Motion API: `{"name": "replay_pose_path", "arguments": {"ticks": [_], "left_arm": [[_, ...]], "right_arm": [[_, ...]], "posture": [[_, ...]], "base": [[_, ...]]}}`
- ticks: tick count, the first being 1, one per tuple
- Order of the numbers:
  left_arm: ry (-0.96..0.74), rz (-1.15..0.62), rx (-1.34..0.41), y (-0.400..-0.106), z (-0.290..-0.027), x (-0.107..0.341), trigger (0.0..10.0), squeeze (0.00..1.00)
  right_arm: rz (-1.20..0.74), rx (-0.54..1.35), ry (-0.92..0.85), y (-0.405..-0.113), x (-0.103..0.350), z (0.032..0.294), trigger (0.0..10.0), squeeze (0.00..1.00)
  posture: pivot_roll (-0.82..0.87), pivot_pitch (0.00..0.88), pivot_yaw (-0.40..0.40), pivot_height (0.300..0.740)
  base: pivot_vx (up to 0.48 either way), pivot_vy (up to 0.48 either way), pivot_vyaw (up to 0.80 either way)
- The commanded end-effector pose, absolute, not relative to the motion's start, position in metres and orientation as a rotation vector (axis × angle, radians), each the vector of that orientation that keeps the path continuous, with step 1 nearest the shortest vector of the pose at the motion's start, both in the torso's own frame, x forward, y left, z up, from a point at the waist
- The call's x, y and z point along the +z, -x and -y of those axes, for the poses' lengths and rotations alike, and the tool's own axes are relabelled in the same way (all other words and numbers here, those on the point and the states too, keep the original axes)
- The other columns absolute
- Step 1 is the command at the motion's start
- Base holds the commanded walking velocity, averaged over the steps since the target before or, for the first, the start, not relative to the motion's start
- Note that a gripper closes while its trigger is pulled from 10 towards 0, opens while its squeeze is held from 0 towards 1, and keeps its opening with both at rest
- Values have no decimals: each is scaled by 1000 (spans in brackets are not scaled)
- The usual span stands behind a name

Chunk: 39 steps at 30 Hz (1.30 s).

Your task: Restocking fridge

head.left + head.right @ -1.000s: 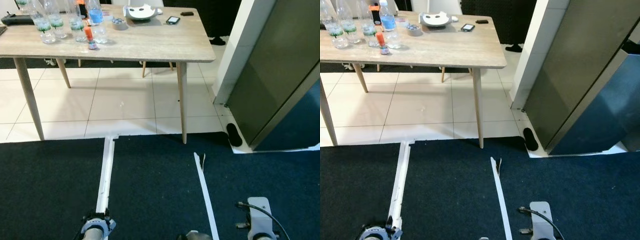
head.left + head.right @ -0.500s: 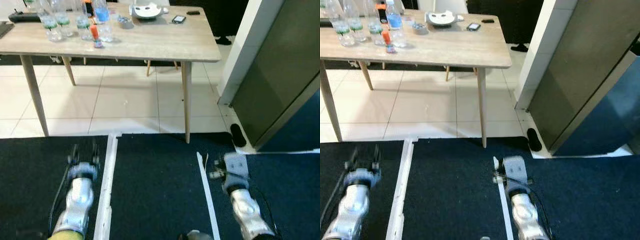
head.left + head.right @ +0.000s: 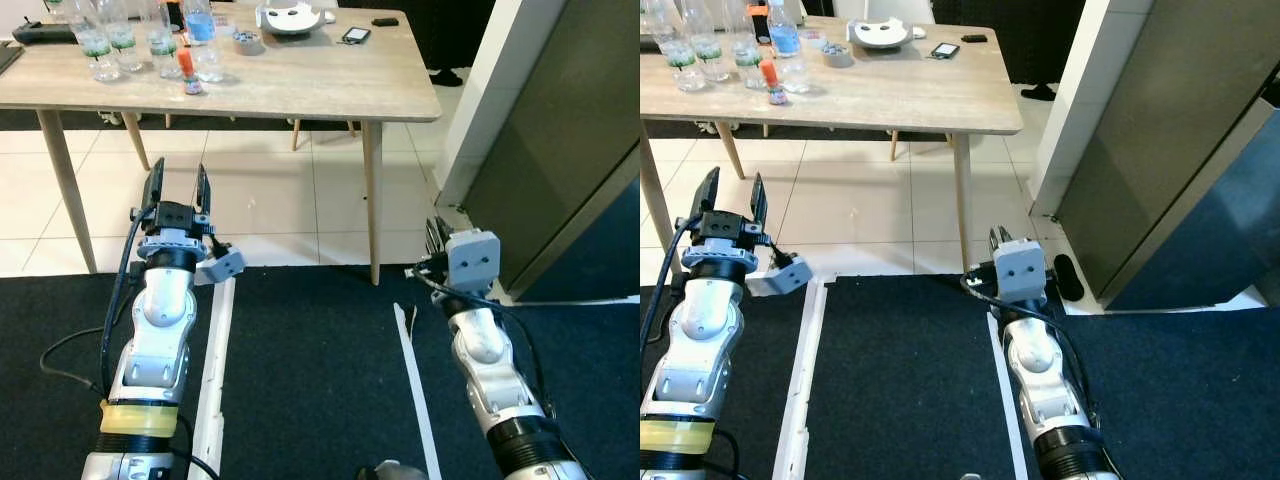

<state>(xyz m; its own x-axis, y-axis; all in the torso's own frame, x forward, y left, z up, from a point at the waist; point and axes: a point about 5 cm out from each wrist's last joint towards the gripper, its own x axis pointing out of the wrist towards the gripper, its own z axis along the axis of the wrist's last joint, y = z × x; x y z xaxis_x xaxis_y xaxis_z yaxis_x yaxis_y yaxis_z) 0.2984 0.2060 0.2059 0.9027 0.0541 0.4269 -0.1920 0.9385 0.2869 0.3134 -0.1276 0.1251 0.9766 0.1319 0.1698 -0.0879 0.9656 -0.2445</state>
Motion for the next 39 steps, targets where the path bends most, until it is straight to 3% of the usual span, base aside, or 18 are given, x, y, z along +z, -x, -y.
{"name": "replay_pose_path", "arguments": {"ticks": [1, 13, 39], "left_arm": [[-331, 434, 121, -296, -205, 212, 10000, 0], [-321, 379, 116, -292, -199, 206, 10000, 0], [-325, 352, 97, -295, -194, 206, 10000, 0]], "right_arm": [[177, 125, 247, -311, 127, 125, 10000, 0], [150, 123, 248, -309, 128, 124, 10000, 0], [106, 94, 219, -307, 127, 128, 10000, 0]], "posture": [[7, 68, -43, 740], [15, 64, -42, 740], [11, 60, -40, 740]], "base": [[0, 0, 0], [93, 0, 0], [472, 0, 0]]}}
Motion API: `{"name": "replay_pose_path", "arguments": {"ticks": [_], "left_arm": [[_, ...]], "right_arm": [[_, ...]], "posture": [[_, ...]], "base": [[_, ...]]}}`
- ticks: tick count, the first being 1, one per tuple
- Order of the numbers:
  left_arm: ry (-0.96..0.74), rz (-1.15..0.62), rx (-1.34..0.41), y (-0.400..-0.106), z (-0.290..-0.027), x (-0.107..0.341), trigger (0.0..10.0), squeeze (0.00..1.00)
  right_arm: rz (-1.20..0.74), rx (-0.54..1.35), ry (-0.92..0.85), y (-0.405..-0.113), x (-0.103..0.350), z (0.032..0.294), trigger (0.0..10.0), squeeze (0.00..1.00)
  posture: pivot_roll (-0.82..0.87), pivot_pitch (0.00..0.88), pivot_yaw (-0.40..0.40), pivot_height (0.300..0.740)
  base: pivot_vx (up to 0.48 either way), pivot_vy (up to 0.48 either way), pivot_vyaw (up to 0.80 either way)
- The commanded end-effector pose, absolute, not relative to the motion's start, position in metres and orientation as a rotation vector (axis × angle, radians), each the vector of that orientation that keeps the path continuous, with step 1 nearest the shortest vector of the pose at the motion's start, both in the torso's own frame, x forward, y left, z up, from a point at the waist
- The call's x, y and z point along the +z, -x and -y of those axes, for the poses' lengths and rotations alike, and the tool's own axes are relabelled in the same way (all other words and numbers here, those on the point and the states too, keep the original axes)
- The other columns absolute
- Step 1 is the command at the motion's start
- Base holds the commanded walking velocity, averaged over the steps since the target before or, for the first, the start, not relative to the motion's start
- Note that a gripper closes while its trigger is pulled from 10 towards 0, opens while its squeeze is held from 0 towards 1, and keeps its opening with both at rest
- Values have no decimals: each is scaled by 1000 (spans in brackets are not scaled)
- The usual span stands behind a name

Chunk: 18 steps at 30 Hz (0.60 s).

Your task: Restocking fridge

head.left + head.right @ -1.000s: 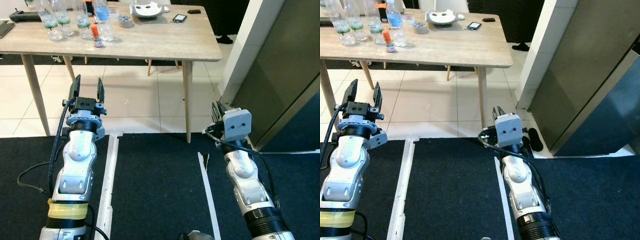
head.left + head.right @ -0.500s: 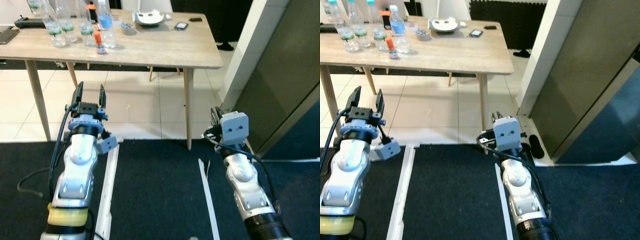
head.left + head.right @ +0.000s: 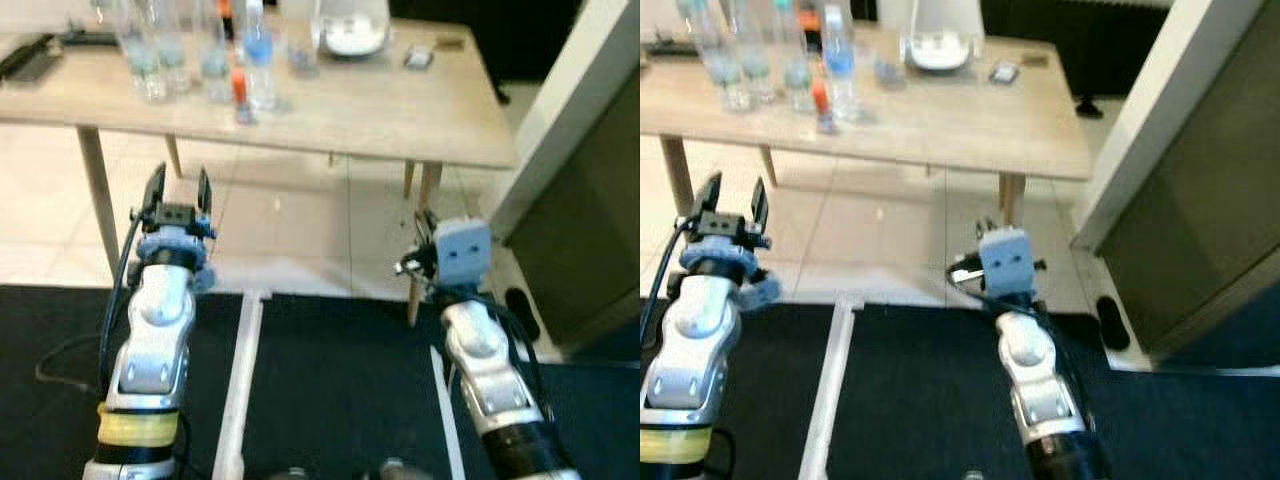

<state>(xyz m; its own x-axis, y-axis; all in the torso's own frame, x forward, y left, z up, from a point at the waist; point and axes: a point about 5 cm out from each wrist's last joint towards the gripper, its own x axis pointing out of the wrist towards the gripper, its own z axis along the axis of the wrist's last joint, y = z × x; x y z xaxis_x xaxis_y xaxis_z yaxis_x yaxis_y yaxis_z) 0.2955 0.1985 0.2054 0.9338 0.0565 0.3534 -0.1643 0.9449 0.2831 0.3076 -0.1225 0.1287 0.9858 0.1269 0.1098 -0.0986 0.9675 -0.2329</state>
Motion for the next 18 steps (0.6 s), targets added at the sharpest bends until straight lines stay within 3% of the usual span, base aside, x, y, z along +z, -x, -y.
{"name": "replay_pose_path", "arguments": {"ticks": [1, 18], "left_arm": [[-328, 353, 93, -294, -193, 205, 10000, 0], [-332, 353, -38, -294, -174, 202, 10000, 0]], "right_arm": [[103, 89, 210, -307, 126, 129, 10000, 0], [75, 61, 160, -308, 126, 134, 10000, 0]], "posture": [[10, 60, -40, 740], [8, 54, -40, 740]], "base": [[480, 0, -450], [418, 0, -766]]}}
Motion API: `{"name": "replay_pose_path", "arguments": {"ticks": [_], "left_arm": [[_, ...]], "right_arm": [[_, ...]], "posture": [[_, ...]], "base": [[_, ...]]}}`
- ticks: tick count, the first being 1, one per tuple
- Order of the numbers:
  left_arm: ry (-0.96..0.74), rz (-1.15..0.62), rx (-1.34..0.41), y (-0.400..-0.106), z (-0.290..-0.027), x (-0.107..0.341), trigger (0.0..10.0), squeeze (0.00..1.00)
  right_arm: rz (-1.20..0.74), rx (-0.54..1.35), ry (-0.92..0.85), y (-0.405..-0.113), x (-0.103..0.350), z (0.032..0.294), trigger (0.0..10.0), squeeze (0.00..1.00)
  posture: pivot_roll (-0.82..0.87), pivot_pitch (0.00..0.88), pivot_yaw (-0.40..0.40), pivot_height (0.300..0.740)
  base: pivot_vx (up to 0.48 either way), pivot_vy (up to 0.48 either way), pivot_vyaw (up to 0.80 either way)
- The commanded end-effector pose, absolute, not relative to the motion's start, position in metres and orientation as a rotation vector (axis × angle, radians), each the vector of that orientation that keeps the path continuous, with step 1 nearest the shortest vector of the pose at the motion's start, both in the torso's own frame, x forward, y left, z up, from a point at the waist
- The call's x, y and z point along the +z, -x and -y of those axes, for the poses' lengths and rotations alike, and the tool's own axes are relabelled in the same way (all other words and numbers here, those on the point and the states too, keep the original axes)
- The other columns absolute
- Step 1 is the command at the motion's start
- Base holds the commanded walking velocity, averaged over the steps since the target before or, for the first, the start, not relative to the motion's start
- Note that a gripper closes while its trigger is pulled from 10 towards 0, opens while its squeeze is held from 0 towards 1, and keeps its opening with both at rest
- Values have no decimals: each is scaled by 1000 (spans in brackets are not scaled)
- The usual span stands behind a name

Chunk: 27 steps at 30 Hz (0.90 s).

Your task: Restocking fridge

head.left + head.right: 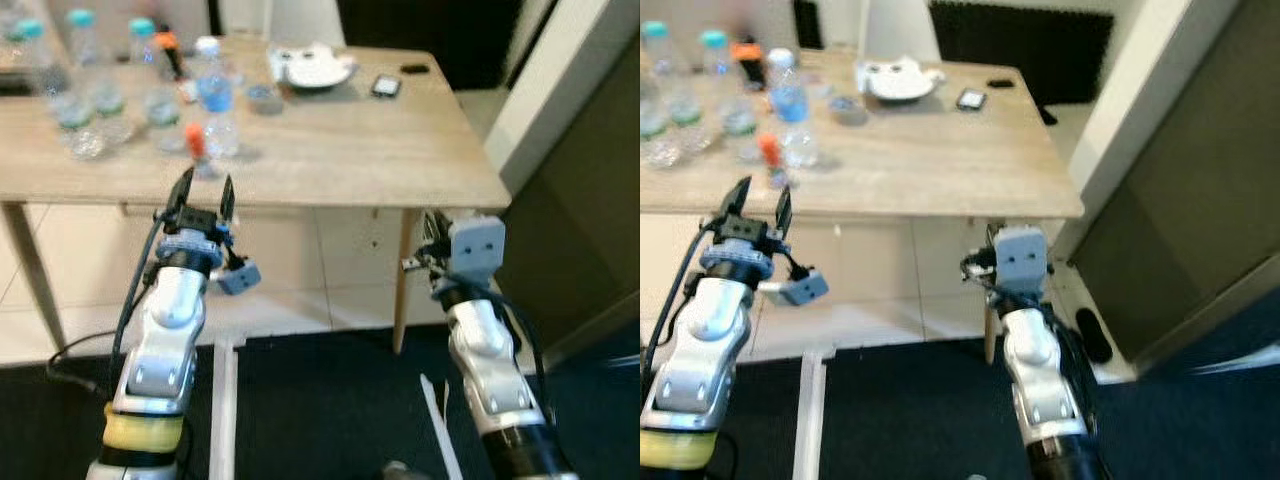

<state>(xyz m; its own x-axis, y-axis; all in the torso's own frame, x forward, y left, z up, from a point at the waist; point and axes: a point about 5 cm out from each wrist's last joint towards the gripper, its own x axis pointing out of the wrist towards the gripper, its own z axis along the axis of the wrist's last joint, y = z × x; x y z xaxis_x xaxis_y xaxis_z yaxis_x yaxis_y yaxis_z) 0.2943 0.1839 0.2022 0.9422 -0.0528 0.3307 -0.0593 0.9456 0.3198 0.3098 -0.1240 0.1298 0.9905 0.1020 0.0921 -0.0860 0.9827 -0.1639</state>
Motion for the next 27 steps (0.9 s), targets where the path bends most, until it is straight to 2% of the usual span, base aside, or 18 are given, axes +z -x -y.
{"name": "replay_pose_path", "arguments": {"ticks": [1, 3, 15, 27], "left_arm": [[-331, 354, -40, -294, -174, 202, 10000, 0], [-331, 354, -42, -294, -173, 202, 10000, 0], [-324, 349, -52, -293, -168, 201, 10000, 0], [-294, 327, -52, -288, -163, 192, 10000, 0]], "right_arm": [[76, 59, 159, -308, 126, 134, 10000, 0], [76, 59, 158, -308, 126, 135, 10000, 0], [92, 65, 165, -309, 129, 132, 10000, 0], [102, 107, 166, -308, 130, 126, 10000, 0]], "posture": [[7, 55, -37, 740], [7, 55, -37, 740], [9, 57, -33, 740], [11, 58, -36, 740]], "base": [[398, 0, -800], [398, 0, -800], [356, 0, 0], [0, 0, 0]]}}
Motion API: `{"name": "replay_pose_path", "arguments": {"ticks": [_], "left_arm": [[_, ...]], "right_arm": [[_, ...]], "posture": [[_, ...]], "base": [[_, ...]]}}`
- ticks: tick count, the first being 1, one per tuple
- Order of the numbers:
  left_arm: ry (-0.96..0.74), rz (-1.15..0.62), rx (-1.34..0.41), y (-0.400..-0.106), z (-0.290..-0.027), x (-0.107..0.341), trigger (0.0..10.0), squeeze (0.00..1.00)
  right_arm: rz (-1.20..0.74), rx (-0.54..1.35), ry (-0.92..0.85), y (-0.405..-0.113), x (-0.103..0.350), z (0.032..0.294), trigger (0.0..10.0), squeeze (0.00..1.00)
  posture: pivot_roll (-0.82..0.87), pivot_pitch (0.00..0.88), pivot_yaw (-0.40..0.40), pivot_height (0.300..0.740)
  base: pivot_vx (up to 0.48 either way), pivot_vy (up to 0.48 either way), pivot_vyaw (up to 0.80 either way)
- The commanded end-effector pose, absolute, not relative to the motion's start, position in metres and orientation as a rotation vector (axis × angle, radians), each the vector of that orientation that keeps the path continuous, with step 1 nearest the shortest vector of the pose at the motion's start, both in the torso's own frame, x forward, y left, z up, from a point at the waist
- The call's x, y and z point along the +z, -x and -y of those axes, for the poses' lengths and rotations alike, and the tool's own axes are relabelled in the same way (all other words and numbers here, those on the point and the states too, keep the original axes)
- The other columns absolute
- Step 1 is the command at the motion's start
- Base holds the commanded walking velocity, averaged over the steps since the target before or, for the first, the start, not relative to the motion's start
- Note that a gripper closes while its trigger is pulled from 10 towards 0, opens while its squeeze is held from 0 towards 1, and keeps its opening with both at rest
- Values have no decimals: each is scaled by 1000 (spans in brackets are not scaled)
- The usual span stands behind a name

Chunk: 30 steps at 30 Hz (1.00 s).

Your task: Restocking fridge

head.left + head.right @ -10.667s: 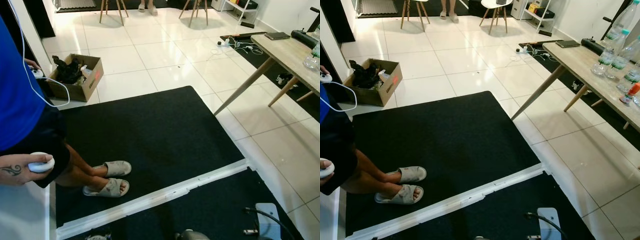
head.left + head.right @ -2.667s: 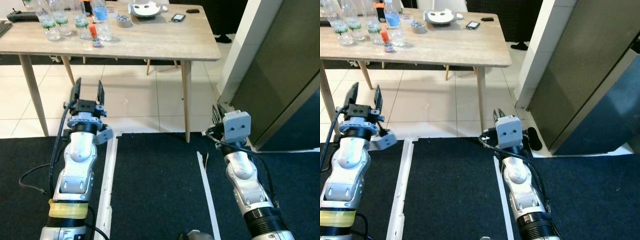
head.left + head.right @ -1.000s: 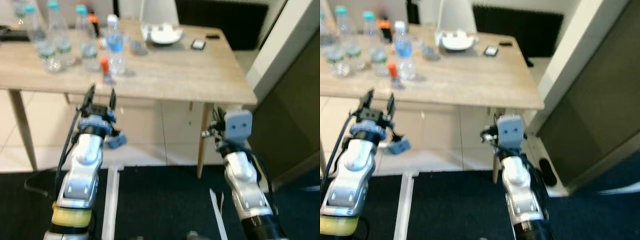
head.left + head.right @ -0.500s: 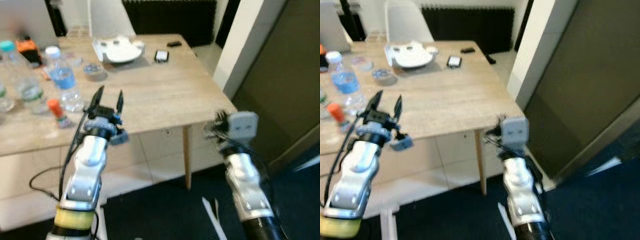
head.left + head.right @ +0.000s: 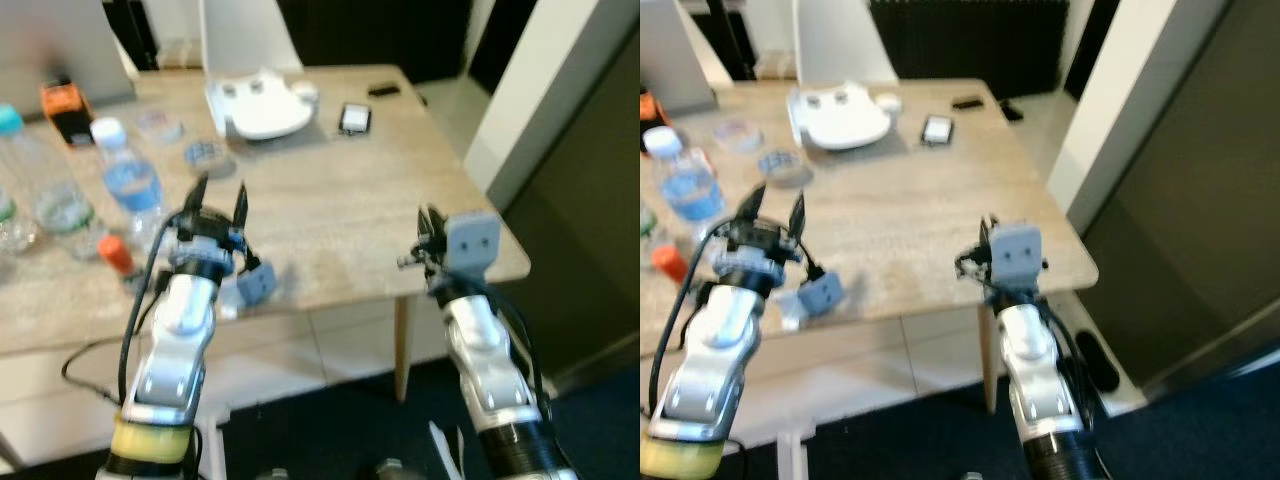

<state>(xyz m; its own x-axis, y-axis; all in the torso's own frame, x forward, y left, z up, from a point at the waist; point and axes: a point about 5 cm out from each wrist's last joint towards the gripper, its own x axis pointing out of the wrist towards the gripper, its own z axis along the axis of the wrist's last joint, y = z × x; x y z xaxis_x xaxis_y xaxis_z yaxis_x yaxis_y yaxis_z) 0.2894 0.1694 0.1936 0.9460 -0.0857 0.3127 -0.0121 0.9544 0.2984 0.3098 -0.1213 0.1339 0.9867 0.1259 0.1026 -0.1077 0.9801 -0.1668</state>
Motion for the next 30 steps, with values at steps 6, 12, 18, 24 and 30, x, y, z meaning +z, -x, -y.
{"name": "replay_pose_path", "arguments": {"ticks": [6, 12, 18, 24, 30], "left_arm": [[-302, 325, -46, -289, -163, 192, 10000, 0], [-303, 322, -42, -289, -162, 191, 10000, 0], [-287, 311, -33, -290, -160, 189, 10000, 0], [-269, 296, -21, -291, -161, 188, 10000, 0], [-239, 281, -9, -291, -163, 185, 10000, 0]], "right_arm": [[103, 114, 169, -308, 131, 125, 10000, 0], [102, 119, 169, -307, 131, 124, 10000, 0], [100, 134, 169, -305, 130, 120, 10000, 0], [99, 137, 169, -304, 129, 119, 10000, 0], [98, 137, 169, -305, 129, 119, 10000, 0]], "posture": [[10, 59, -37, 740], [10, 59, -37, 740], [8, 60, -36, 740], [7, 61, -36, 740], [8, 62, -36, 740]], "base": [[0, 0, 0], [0, -110, 0], [0, -373, 0], [0, -155, 0], [0, 0, 0]]}}
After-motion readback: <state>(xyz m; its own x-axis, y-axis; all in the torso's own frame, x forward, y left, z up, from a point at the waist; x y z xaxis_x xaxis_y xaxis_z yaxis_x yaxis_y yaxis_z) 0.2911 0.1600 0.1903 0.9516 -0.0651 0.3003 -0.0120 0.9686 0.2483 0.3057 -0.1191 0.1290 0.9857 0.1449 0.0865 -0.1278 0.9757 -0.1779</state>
